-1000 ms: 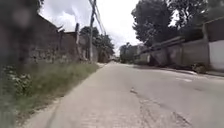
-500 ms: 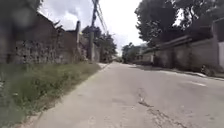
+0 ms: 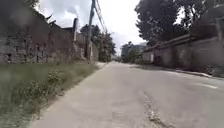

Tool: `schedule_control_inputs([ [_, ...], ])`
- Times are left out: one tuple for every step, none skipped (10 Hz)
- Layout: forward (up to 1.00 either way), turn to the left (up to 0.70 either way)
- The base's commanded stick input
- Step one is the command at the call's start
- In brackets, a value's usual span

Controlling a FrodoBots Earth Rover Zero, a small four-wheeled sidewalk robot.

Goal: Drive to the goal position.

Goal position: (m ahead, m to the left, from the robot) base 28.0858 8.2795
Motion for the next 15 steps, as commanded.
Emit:
schedule_control_inputs([
  [1.0, -0.25],
  [1.0, -0.15],
  [1.0, 0.0],
  [1.0, 0.0],
  [1.0, 0.0],
  [1.0, 0.0],
  [1.0, 0.0],
  [1.0, 0.0],
  [1.0, 0.0],
  [1.0, 0.0],
  [1.0, 0.0],
  [1.0, 0.0],
  [1.0, 0.0],
  [1.0, -0.05],
  [1.0, -0.11],
])
